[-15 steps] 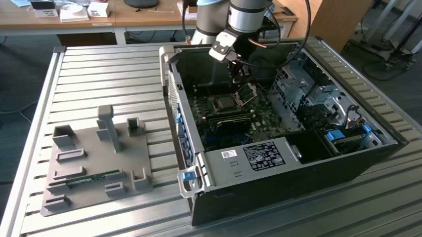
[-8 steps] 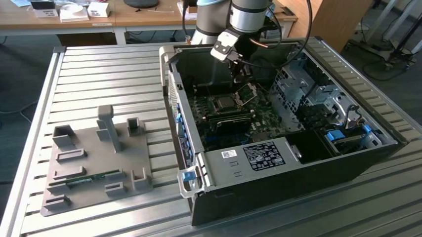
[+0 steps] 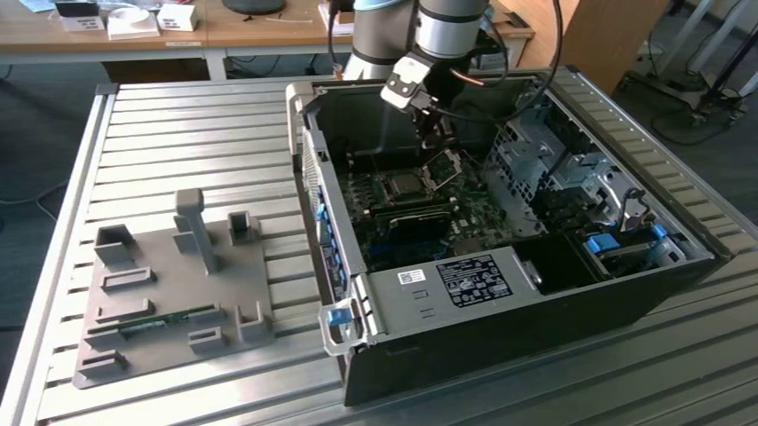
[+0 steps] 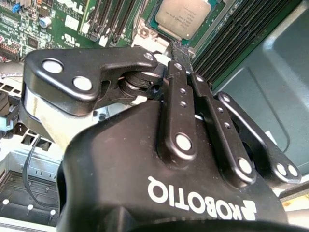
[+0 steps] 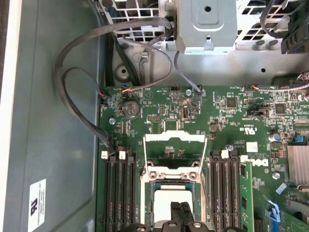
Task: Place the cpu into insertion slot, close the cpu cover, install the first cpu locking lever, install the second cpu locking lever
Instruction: 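Close the cpu cover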
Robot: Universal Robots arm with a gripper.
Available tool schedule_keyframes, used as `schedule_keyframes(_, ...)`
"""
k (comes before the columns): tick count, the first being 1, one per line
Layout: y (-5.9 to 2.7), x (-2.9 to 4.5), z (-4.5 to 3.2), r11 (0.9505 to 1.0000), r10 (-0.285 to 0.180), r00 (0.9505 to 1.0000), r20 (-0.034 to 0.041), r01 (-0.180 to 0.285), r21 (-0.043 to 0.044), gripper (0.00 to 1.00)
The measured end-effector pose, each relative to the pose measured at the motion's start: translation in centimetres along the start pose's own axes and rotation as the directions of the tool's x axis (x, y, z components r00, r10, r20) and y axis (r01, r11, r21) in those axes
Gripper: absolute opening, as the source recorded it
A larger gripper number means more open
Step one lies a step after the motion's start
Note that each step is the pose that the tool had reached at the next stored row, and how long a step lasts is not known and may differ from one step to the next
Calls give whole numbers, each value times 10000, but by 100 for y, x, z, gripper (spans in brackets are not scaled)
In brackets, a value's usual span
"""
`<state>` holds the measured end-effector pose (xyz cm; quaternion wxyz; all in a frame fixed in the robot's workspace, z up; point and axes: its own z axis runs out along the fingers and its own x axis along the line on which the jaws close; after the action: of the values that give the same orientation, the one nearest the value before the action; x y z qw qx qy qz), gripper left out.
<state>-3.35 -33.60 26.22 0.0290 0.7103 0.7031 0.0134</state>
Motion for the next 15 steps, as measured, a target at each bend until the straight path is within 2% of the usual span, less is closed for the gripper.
schedule_keyframes(15,243,41,15,10000,-1,10000,12,1,0,10)
